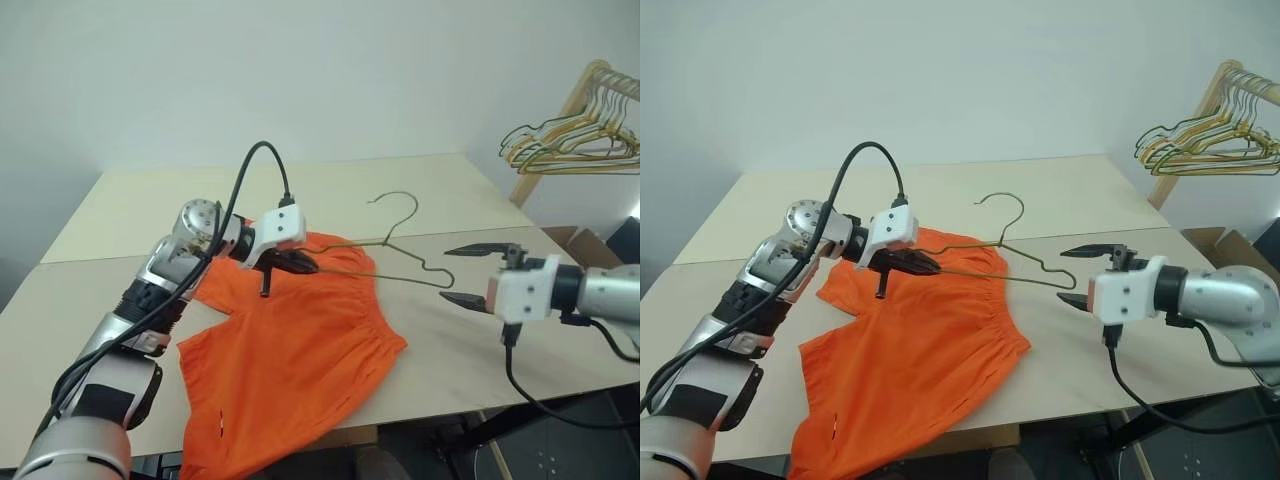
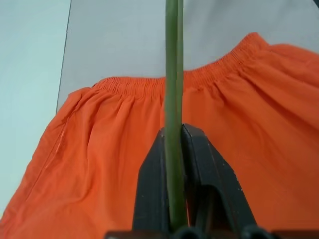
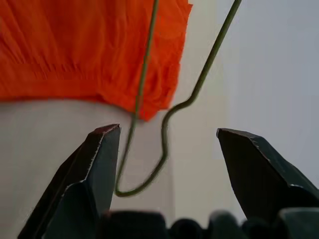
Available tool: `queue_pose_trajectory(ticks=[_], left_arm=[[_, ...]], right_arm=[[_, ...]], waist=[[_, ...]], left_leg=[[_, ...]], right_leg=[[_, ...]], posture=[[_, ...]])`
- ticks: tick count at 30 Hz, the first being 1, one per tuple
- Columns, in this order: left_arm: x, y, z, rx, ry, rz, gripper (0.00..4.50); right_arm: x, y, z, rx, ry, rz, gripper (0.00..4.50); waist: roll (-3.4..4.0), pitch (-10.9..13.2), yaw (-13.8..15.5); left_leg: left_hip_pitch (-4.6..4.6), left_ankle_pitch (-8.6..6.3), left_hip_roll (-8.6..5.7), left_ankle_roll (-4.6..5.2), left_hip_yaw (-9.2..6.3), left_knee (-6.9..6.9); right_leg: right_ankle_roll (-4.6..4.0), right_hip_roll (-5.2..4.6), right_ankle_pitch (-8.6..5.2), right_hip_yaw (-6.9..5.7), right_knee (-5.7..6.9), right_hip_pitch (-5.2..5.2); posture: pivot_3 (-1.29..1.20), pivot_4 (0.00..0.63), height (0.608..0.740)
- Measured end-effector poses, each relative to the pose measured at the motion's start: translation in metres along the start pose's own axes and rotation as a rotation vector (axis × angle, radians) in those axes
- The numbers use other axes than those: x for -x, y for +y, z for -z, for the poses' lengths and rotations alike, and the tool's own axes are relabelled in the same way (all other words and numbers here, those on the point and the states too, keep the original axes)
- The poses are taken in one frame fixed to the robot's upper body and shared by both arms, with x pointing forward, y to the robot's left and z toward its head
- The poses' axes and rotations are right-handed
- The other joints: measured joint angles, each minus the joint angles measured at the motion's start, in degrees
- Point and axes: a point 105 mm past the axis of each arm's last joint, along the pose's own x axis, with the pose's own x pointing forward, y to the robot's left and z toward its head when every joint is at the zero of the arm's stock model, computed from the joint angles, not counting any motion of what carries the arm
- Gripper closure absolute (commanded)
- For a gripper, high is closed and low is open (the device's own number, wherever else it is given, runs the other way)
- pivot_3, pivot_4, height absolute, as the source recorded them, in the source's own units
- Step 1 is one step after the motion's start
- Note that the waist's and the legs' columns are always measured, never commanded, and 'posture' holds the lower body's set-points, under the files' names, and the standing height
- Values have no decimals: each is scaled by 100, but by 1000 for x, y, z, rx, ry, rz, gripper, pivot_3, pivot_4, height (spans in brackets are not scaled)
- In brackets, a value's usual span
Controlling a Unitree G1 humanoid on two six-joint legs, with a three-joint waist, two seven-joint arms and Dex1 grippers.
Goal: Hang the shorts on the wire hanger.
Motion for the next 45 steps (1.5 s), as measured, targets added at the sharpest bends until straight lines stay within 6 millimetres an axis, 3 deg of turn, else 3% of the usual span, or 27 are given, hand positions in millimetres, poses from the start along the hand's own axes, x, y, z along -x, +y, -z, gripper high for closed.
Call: queue_pose_trajectory(ticks=[5,9,11,15,19,21,27,35,39,45], left_arm=[[1,-5,-5,-21,-18,7,4500],[3,-6,-8,-35,-31,-3,4500],[3,-6,-10,-39,-35,-4,4500],[3,-7,-13,-43,-49,-1,4500],[4,-7,-13,-52,-52,-6,4500],[5,-7,-14,-82,-71,-13,4500],[6,-10,-12,-111,-139,19,2913],[34,10,17,6,-271,-220,368],[48,6,23,92,-325,-337,368],[44,-41,7,136,-397,-238,368]], right_arm=[[-11,-17,1,-180,44,-139,990],[-30,2,17,-306,108,-331,1153],[-40,7,24,-337,160,-380,1528],[-48,4,28,-348,207,-394,2837],[-45,5,26,-376,207,-420,4242],[-40,4,23,-383,190,-428,4472],[-28,15,17,-460,144,-429,4500],[-5,59,38,-891,202,-322,4500],[12,82,54,-1194,279,-225,4500],[36,124,60,-1621,382,-202,4500]], waist=[[2,0,84],[5,-1,163],[10,-2,180],[11,-3,236],[12,-3,295],[12,-3,321],[12,-3,347],[11,-4,355],[11,-5,384],[10,-6,510]], left_leg=[[-10,-10,-2,18,-1,1],[-46,2,-5,-5,1,23],[-76,5,-7,-9,0,38],[-156,6,-9,-10,-4,81],[-160,6,-11,-9,-4,86],[-156,6,-10,-9,-4,87],[-158,4,-14,-7,-4,90],[-158,3,-10,-5,-13,92],[-159,3,-8,-5,-18,90],[-151,0,-8,0,-17,90]], right_leg=[[1,-1,0,-9,-1,-11],[1,-1,1,-13,4,-39],[5,-2,3,-14,12,-66],[10,-1,5,-18,50,-143],[10,-1,5,-21,48,-144],[10,1,5,-22,50,-141],[10,1,5,-26,49,-138],[10,-3,5,-29,51,-134],[11,-3,5,-28,54,-133],[10,-3,5,-26,54,-124]], posture=[[-161,0,740],[-150,0,740],[-145,0,740],[-139,0,740],[-146,0,740],[-148,0,740],[-156,0,740],[-138,0,740],[-103,0,740],[-94,0,740]])
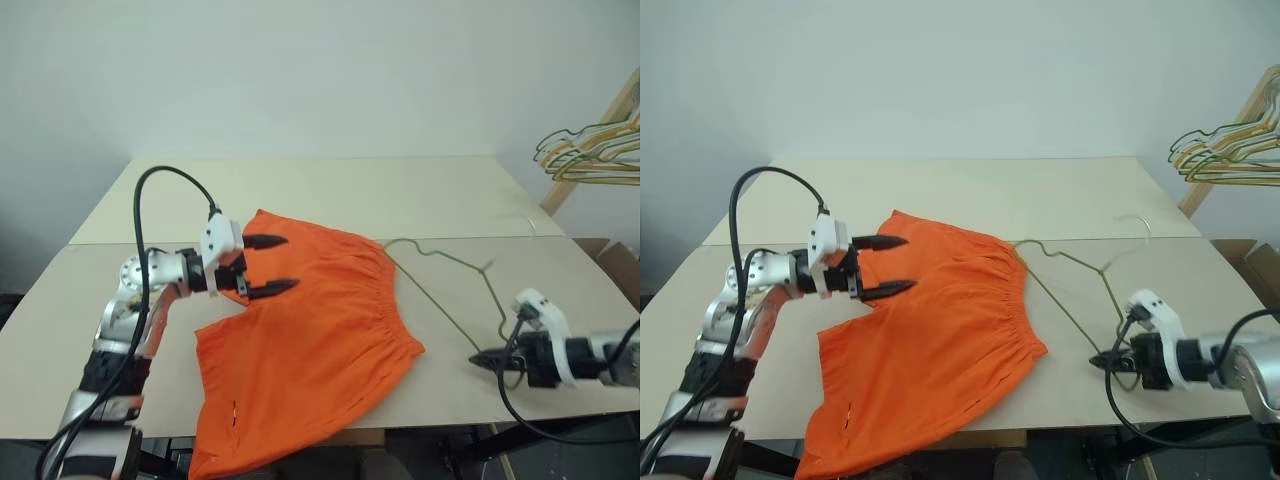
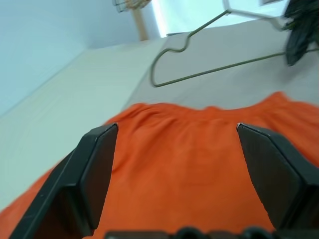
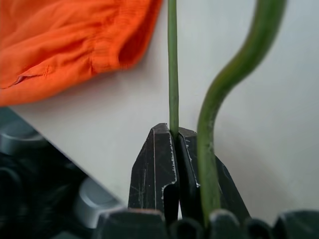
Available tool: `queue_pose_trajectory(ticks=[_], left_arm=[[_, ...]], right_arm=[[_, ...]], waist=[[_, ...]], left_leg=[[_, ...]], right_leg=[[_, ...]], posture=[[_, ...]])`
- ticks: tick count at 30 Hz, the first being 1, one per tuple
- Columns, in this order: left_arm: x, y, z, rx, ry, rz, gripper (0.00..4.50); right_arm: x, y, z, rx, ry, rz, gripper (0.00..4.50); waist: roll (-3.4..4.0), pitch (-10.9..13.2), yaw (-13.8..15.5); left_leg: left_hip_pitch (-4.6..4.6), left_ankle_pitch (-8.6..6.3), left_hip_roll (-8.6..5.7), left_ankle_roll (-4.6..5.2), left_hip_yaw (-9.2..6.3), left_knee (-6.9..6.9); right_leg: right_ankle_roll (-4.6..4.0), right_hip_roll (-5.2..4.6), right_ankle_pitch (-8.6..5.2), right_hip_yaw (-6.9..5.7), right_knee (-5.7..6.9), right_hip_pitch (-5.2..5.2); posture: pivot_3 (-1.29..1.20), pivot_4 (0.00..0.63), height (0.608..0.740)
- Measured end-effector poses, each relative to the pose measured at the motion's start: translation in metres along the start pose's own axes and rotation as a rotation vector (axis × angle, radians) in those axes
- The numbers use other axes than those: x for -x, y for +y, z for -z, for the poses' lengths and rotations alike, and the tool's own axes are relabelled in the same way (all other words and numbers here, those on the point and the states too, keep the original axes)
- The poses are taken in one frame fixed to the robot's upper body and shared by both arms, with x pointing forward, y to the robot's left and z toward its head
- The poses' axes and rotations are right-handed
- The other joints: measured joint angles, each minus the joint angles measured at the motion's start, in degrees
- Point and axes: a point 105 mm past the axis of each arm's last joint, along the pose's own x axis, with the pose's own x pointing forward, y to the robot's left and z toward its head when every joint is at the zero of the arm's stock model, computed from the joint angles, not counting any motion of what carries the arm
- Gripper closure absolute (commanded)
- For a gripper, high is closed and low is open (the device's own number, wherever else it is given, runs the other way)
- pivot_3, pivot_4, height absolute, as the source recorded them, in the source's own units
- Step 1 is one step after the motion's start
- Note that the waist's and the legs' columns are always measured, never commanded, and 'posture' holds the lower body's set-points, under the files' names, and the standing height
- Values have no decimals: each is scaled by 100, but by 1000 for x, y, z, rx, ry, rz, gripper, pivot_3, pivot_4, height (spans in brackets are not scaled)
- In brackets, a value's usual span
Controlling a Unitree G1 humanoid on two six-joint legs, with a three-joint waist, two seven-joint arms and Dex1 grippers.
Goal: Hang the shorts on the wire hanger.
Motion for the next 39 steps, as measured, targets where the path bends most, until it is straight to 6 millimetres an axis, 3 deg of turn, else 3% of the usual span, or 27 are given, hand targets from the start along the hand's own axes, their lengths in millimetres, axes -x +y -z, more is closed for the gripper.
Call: queue_pose_trajectory(ticks=[5,13,18,24,29,39], left_arm=[[2,-21,-15,-18,-4,115,368],[-3,-23,-15,-5,0,137,368],[-4,-28,-19,-3,-13,158,368],[-3,-31,-19,5,-13,175,368],[-2,-32,-18,5,-4,183,368],[1,-34,-14,19,13,192,368]], right_arm=[[-1,6,11,-129,63,-55,4500],[-1,6,18,-220,137,-98,4500],[10,-2,23,-280,119,-74,4500],[17,-6,26,-308,96,-56,4500],[16,2,35,-298,132,-86,4500],[21,7,28,-250,145,-130,4500]], waist=[[15,-14,82],[27,-23,175],[26,-23,262],[27,-24,296],[28,-25,294],[28,-26,294]], left_leg=[[21,-25,-14,43,7,-2],[1,-11,-18,18,6,-7],[-3,-12,-20,21,7,-6],[0,-13,-19,22,6,-6],[-4,-13,-19,22,5,-7],[-2,-26,-18,44,5,-7]], right_leg=[[2,2,2,5,-9,18],[9,6,6,3,-41,14],[18,5,12,4,-48,15],[14,7,17,2,-47,16],[14,8,17,3,-50,14],[15,8,17,2,-51,15]], posture=[[-93,0,740],[-66,0,740],[-66,0,740],[-72,0,740],[-70,0,740],[-53,0,740]])
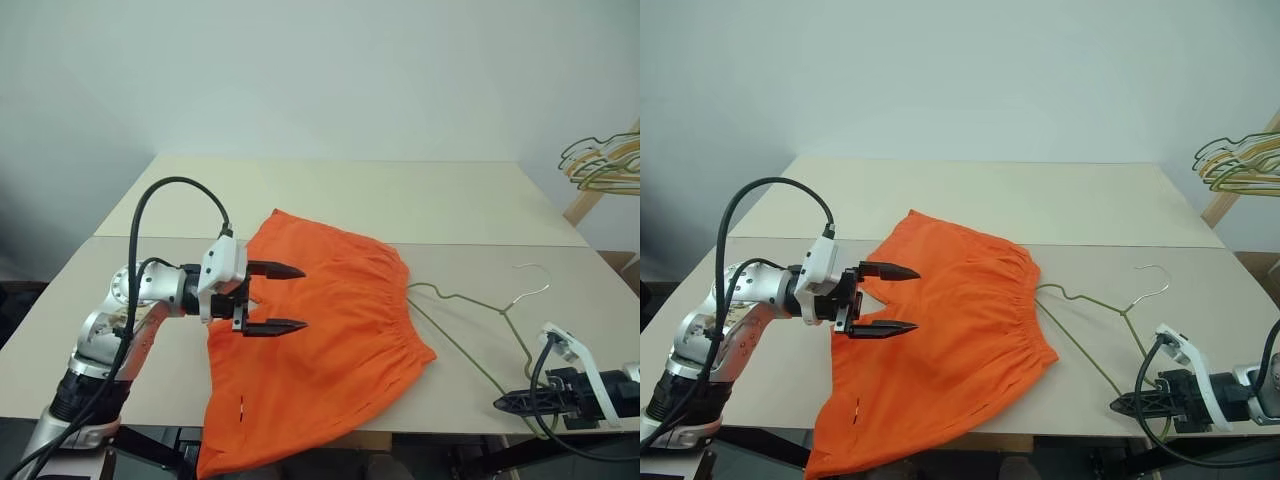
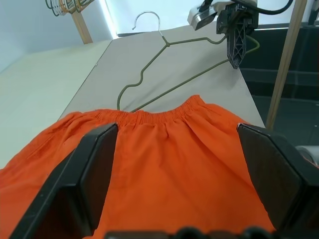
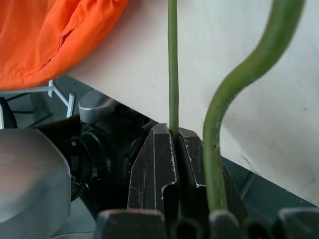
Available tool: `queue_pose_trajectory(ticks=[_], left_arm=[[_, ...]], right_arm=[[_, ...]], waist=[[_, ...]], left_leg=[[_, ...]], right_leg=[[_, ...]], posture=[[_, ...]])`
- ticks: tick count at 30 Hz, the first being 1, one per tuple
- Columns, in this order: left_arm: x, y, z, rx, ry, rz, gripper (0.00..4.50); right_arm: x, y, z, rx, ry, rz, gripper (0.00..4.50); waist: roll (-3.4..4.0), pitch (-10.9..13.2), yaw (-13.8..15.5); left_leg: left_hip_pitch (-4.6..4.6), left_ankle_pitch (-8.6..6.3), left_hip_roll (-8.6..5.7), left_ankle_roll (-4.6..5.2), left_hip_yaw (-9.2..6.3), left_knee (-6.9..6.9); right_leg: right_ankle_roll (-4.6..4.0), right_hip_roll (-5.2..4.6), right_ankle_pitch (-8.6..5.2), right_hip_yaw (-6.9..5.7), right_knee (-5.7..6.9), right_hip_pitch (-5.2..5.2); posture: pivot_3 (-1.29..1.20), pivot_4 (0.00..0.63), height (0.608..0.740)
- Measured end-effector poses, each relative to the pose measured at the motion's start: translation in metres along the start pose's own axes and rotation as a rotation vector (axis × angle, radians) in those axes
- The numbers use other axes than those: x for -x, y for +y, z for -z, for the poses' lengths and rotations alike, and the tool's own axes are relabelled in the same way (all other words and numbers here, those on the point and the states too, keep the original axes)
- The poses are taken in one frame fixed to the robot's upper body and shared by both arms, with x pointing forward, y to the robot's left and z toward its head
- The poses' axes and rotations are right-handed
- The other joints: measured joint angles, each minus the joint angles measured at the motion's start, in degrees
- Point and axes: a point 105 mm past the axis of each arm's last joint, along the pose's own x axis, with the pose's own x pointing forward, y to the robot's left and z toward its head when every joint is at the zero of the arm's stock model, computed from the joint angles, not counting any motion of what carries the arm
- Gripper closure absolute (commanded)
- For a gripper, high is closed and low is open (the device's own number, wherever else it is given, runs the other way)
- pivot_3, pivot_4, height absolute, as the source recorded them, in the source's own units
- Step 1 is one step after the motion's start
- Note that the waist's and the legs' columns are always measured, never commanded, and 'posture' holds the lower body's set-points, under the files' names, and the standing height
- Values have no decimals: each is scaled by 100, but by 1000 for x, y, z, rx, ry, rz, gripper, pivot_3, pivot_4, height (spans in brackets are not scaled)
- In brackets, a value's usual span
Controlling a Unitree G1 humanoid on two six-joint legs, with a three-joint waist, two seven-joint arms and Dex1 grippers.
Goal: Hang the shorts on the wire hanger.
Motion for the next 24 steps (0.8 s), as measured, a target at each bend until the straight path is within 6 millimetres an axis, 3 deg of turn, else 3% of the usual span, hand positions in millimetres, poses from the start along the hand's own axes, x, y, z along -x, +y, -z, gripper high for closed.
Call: queue_pose_trajectory(ticks=[10,13,20,24], left_arm=[[0,-3,1,1,4,-1,368],[0,-3,1,-2,6,-3,368],[2,-2,1,-5,18,-7,368],[2,-2,1,-12,18,-6,368]], right_arm=[[-11,5,-11,57,28,-29,4500],[-19,0,-26,54,-21,-17,4500],[-31,14,-20,78,73,-96,4500],[-37,15,-45,39,47,-98,4500]], waist=[[1,-1,19],[0,-4,11],[4,-6,103],[2,-9,89]], left_leg=[[-1,1,0,-2,0,0],[2,12,0,-21,2,0],[-6,12,1,-21,4,3],[0,10,6,-17,4,-1]], right_leg=[[-1,-1,0,-1,0,-1],[-3,1,2,1,1,0],[-1,-1,3,-2,-2,-6],[-9,7,14,-2,-1,-5]], posture=[[-35,0,740],[-26,0,740],[-27,0,740],[-22,0,740]])
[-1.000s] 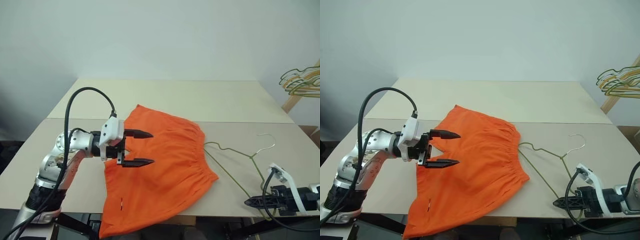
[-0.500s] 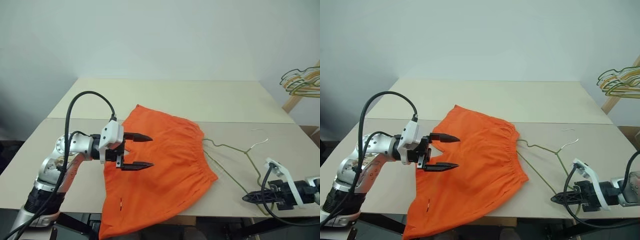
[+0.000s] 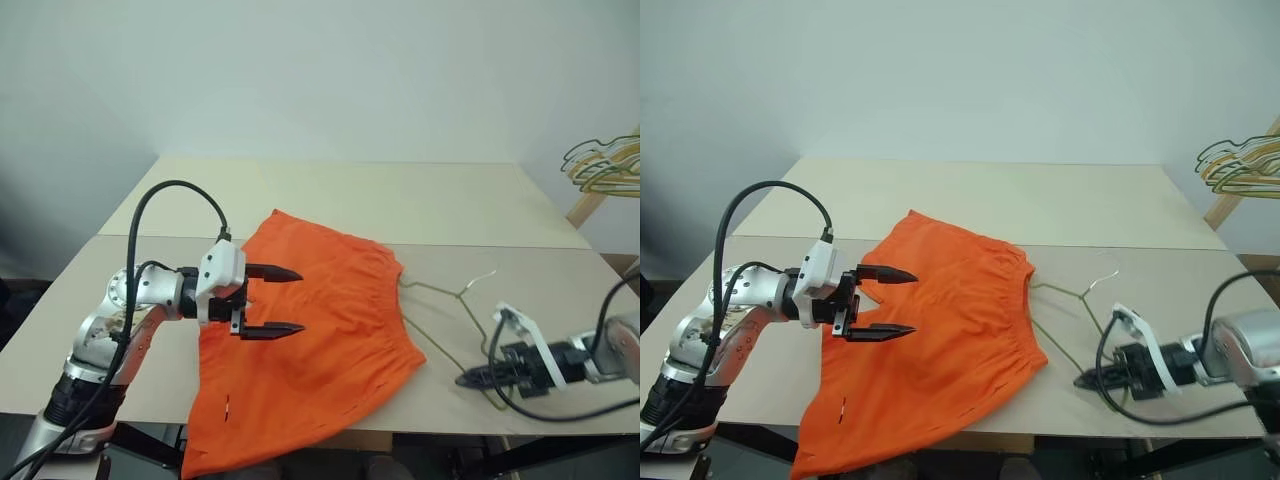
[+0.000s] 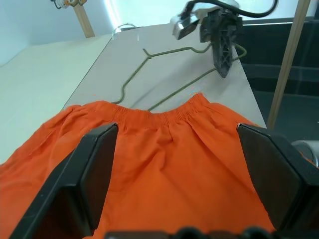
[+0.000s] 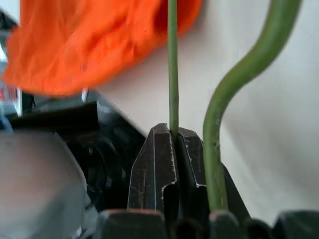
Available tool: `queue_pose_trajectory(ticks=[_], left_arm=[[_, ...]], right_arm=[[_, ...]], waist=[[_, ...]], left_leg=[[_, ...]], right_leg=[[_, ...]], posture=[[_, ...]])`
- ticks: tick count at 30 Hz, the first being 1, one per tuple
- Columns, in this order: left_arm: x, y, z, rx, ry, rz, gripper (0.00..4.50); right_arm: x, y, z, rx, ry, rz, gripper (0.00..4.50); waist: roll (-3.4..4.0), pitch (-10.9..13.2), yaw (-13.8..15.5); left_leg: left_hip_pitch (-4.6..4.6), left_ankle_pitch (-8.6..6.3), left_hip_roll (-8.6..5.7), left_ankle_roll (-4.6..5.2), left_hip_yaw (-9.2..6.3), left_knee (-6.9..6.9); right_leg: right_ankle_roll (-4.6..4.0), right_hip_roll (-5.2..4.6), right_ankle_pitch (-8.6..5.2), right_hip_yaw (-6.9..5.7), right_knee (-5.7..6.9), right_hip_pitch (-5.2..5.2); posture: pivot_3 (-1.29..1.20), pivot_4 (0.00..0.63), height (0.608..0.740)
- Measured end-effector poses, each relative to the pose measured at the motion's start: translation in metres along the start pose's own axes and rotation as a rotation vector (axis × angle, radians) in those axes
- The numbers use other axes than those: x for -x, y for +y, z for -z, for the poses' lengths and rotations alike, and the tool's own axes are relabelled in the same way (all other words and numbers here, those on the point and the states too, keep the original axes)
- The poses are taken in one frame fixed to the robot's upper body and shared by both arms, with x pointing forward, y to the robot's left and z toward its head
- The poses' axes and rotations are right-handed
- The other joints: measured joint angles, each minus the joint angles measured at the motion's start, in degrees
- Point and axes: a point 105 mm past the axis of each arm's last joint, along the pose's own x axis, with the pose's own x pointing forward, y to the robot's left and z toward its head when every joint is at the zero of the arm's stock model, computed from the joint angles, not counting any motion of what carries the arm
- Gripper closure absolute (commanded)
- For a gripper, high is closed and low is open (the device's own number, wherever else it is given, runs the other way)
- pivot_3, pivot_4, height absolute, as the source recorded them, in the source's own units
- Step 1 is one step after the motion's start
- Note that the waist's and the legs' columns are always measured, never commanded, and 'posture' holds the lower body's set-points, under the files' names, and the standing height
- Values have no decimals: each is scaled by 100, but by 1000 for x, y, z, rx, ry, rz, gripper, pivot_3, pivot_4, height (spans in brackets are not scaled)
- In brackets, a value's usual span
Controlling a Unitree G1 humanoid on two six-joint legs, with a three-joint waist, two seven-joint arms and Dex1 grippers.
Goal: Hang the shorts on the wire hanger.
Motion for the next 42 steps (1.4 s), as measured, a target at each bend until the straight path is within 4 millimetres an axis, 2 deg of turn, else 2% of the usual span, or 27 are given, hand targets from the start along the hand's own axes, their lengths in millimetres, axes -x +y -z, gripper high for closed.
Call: queue_pose_trajectory(ticks=[11,20,24,25,28,32,36,39,42], left_arm=[[0,1,0,-7,6,-10,368],[1,2,0,-21,16,-14,368],[1,3,0,-29,20,-15,368],[0,3,-1,-35,19,-15,368],[0,6,-3,-52,18,-17,368],[2,17,-7,-86,21,-23,368],[8,46,-22,-202,31,-58,368],[11,77,-36,-288,43,-111,368],[17,108,-66,-387,32,-167,368]], right_arm=[[-33,1,-23,-91,-13,-97,4500],[-48,-8,-54,-208,-129,-138,4500],[-55,-7,-58,-174,-154,-142,4500],[-53,-6,-59,-145,-165,-127,4500],[-41,-7,-66,87,-231,19,4500],[-14,9,-87,416,-365,206,4500],[12,32,-104,800,-397,447,4500],[6,48,-109,1011,-370,500,4500],[-9,66,-108,1196,-308,483,4500]], waist=[[1,-1,77],[3,-3,67],[4,-2,73],[4,-2,70],[8,-3,88],[9,-3,61],[10,-3,36],[7,-2,-8],[7,-2,-79]], left_leg=[[-15,9,-1,-15,1,3],[-17,12,-2,-21,0,1],[-19,13,-2,-23,0,1],[-18,13,-1,-23,0,1],[-26,14,-2,-23,-4,1],[-25,14,-2,-25,-2,1],[-24,14,-2,-25,-3,-2],[-30,15,-5,-24,4,7],[-39,14,-8,-23,5,8]], right_leg=[[1,-1,0,-9,-3,-7],[1,0,1,-11,-1,-8],[1,-1,1,-13,0,-9],[1,-1,1,-13,0,-10],[1,-5,1,-18,0,-16],[1,-2,1,-17,0,-16],[1,1,0,-20,-3,-16],[1,1,0,-24,-3,-16],[3,0,0,-28,-9,-18]], posture=[[-4,0,740],[2,0,740],[-1,0,740],[-4,0,740],[-17,0,740],[-46,0,740],[-73,0,740],[-91,0,740],[-98,0,740]])
